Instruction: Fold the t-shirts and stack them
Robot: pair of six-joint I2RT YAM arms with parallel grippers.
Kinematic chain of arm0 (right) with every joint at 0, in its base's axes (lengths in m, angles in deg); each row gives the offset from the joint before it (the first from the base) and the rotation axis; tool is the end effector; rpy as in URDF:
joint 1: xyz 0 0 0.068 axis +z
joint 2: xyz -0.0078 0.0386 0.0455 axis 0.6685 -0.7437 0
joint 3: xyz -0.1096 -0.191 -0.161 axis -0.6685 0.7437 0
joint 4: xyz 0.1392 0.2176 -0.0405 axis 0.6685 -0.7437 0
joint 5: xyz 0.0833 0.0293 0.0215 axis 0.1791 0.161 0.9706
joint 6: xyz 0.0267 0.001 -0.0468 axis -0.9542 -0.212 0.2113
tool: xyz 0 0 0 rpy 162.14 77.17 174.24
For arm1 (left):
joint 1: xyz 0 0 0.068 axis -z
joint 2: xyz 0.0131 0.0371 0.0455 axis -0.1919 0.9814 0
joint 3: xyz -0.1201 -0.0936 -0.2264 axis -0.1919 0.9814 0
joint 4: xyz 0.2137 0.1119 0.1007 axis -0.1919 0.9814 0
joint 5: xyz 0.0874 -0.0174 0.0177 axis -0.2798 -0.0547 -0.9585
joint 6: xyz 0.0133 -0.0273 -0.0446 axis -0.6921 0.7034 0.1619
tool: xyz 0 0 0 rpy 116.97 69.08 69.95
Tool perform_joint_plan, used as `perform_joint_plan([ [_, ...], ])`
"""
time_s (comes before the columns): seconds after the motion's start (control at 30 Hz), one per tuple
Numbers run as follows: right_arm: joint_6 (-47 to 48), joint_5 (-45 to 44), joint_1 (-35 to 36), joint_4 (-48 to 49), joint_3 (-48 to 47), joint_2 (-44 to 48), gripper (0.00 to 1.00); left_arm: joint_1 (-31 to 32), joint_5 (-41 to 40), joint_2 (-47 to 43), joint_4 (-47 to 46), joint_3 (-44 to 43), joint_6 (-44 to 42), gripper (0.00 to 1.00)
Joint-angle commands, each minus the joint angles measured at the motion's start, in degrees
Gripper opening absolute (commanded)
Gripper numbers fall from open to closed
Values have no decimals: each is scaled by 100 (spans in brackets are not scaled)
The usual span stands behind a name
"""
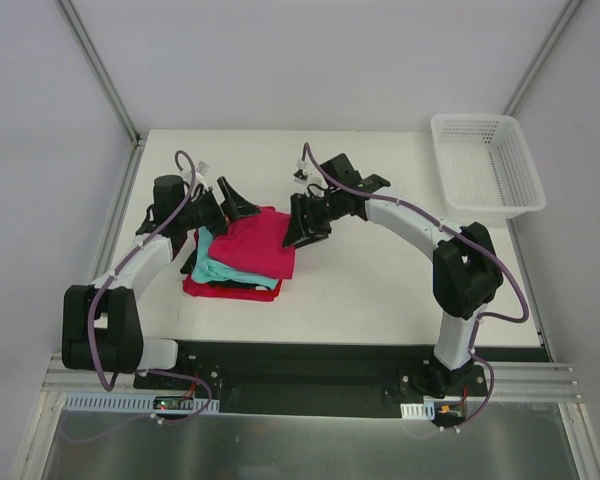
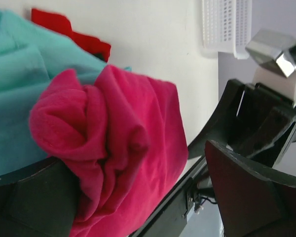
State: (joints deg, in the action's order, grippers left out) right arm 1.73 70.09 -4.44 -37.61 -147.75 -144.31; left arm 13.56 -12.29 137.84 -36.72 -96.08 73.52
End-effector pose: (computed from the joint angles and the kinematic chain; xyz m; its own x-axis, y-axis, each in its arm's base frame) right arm 0.3142 0.2709 0.2659 -0.7102 -0.3963 -0.5819 -0.7040 0.3935 0.5912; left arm 0.2998 -0.0374 0.2568 -0.7147 -0.4477 -0.5373 0.2625 0.5404 -0.7994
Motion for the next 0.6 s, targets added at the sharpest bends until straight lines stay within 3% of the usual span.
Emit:
perform_joint_plan([
  [0.0,115,115,-113,140,148,408,49,66,66,-515,806,385,-113,99],
  [0.2,89,168,-122,210,254,487,49,66,5,-770,1309,166,-561,99],
  [0.57,89,318,-122,289,359,724,49,66,-558,-6,1249,-458,-931,99],
])
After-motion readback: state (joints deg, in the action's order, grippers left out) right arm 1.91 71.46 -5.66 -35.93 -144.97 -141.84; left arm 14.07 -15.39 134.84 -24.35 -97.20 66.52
